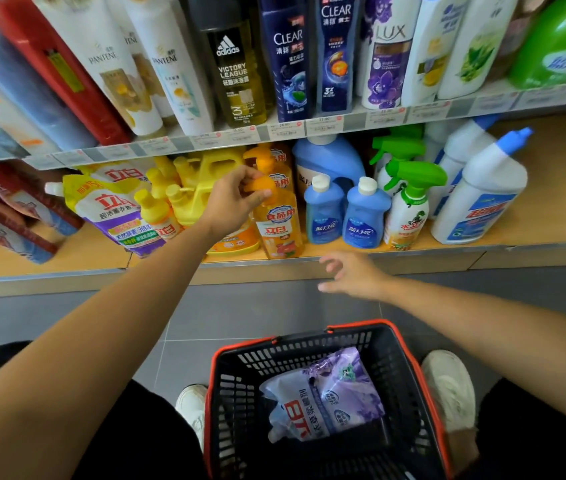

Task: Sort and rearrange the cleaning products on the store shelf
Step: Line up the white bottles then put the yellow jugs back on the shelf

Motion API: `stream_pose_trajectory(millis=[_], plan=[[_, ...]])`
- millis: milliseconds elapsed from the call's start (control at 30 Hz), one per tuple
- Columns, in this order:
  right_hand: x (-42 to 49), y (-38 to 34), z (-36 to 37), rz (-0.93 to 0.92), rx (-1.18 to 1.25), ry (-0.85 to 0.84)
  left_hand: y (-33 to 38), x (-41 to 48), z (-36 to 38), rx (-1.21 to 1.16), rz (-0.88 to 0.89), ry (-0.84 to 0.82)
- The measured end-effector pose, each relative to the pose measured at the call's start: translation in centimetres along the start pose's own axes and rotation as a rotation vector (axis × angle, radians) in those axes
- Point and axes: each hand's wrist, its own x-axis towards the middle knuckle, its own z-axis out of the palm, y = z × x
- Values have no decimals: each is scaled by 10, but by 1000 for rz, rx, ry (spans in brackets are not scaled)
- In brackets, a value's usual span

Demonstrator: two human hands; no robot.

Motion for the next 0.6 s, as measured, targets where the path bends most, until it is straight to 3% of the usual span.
stream_pose_trajectory(millis=[133, 267, 333, 433, 600], plan=[[32, -40, -18, -128, 184, 263, -6, -1, -4, 118, 40, 29], [54, -65, -27, -274, 122, 365, -18, -21, 9, 129, -30, 159], [64, -73, -28, -299, 95, 356, -27, -35, 22, 43, -188, 208], [74, -82, -28, -312, -1, 377, -38, -49, 38, -203, -381, 135], [82, -88, -32, -274, -4, 394, -42, -50, 46, -448, -421, 130]])
